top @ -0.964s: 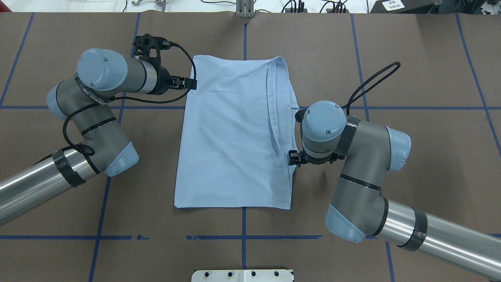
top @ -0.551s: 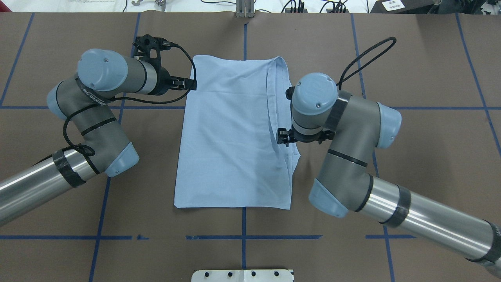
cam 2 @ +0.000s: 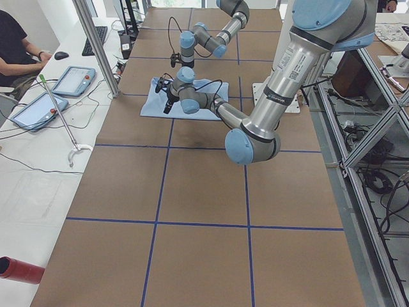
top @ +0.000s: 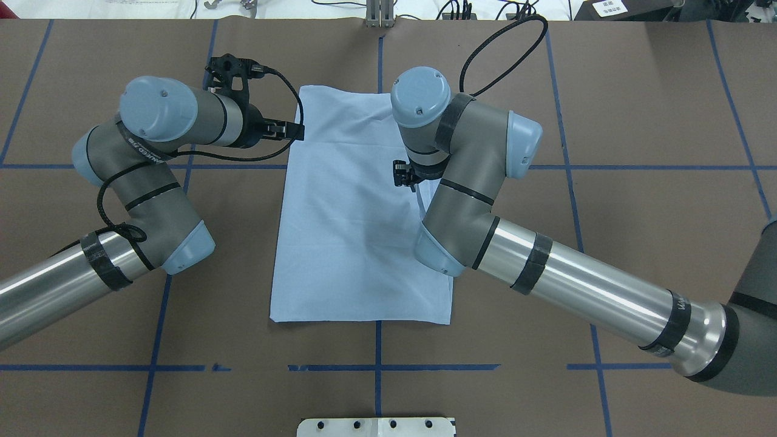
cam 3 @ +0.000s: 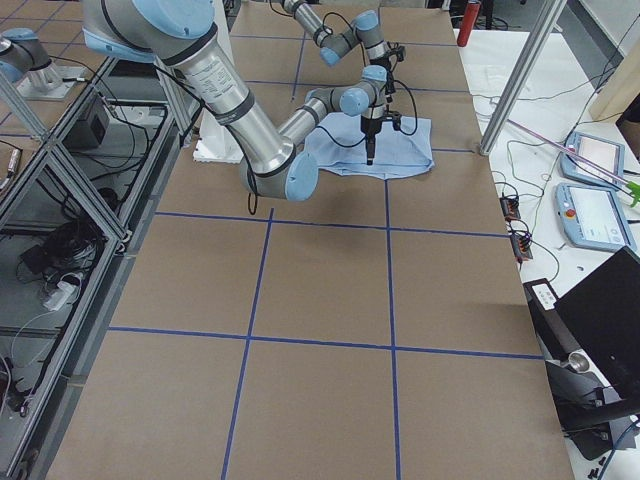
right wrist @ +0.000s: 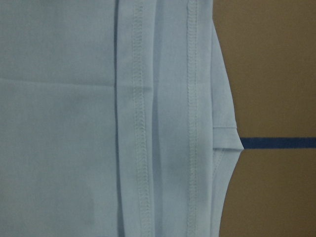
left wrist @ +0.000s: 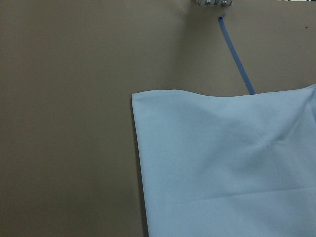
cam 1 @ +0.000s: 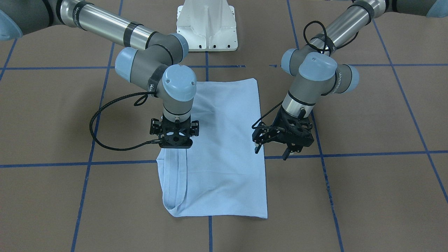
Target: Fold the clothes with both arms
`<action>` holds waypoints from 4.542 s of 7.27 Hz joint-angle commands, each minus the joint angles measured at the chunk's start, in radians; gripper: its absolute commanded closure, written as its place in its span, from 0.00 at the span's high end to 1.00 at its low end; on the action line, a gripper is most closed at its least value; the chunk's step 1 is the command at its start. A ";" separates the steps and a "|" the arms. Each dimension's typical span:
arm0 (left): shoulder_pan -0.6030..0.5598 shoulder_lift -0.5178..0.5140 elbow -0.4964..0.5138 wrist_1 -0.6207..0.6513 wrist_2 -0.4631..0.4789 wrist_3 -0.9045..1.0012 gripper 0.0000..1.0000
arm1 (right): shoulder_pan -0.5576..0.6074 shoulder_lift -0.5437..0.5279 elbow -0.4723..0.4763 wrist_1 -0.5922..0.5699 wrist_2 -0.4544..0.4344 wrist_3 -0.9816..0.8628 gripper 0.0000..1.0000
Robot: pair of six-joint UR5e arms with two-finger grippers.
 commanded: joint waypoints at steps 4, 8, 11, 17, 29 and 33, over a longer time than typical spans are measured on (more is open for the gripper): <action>0.000 -0.001 0.001 0.000 0.000 0.001 1.00 | -0.005 0.009 -0.064 0.022 0.031 -0.004 1.00; 0.000 -0.003 0.001 -0.002 0.000 -0.003 1.00 | -0.005 0.006 -0.073 0.014 0.056 -0.022 1.00; 0.000 -0.005 0.000 -0.002 0.000 -0.006 1.00 | 0.001 -0.004 -0.073 0.013 0.054 -0.042 1.00; 0.000 -0.011 -0.003 -0.002 0.000 -0.009 1.00 | 0.092 -0.036 -0.067 0.013 0.094 -0.134 1.00; 0.197 0.207 -0.399 0.263 -0.056 -0.663 1.00 | 0.061 -0.390 0.632 0.036 0.225 0.162 1.00; 0.414 0.206 -0.433 0.456 0.123 -0.847 0.96 | -0.058 -0.399 0.654 0.048 0.117 0.253 1.00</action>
